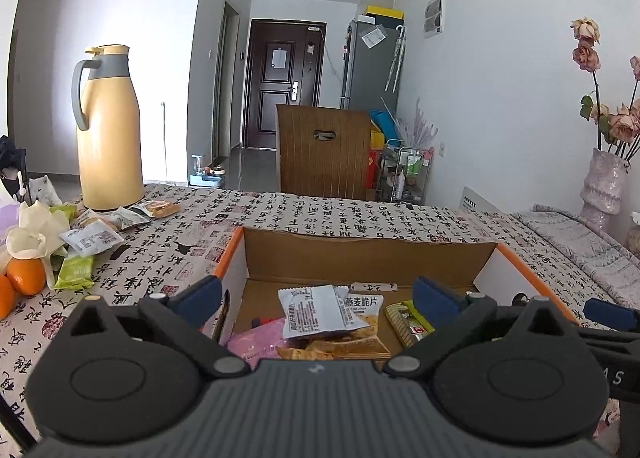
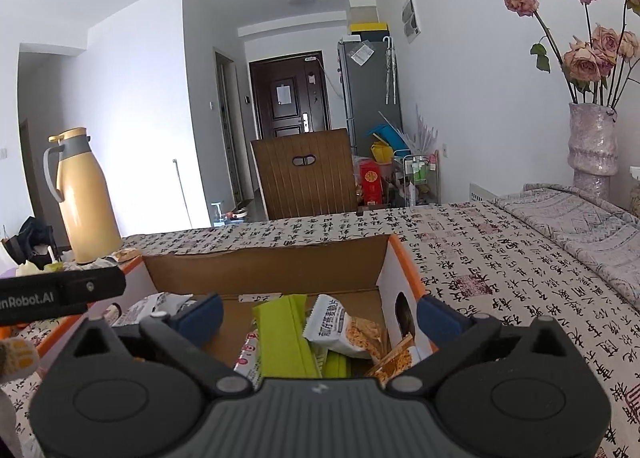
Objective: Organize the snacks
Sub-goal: 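Withdraw both open grippers from the box back to the snack pile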
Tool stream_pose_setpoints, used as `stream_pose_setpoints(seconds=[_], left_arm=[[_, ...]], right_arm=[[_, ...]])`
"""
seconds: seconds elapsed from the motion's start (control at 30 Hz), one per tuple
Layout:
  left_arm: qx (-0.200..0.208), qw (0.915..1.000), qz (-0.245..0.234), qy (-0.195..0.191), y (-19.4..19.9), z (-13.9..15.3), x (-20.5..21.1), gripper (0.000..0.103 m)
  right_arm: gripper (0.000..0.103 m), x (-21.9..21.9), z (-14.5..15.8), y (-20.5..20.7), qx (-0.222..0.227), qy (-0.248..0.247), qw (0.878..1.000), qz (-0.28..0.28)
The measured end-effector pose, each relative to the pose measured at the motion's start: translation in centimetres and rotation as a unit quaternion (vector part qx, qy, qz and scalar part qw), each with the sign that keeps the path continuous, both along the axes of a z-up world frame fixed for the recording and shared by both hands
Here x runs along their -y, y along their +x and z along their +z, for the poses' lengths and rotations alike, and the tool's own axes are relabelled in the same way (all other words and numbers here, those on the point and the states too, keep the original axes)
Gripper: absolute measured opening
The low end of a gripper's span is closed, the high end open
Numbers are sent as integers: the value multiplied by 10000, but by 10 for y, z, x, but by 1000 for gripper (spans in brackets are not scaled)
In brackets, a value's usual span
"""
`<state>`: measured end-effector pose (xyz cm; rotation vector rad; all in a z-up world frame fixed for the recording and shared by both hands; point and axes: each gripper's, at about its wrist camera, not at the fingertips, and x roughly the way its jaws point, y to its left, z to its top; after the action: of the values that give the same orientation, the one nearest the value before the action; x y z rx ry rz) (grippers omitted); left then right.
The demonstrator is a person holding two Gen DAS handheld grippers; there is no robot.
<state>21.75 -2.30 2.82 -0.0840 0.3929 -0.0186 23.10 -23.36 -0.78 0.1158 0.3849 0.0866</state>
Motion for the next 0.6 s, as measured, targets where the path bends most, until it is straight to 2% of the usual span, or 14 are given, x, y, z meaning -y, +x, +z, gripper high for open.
stream_pose_setpoints(seconds=[0.17,0.3,0.6], left_arm=[[38,10000,21,22,-2,6,3,103],[173,9998,-31,16,-14,22,4,103],[398,9988,-115,266,-52,40,4,103]], right_arm=[[103,1,2,1,3,10,10000,17],[103,7,8,3,-30,107,9999,-56],[103,13,23,-24,120,63,9999,-37]])
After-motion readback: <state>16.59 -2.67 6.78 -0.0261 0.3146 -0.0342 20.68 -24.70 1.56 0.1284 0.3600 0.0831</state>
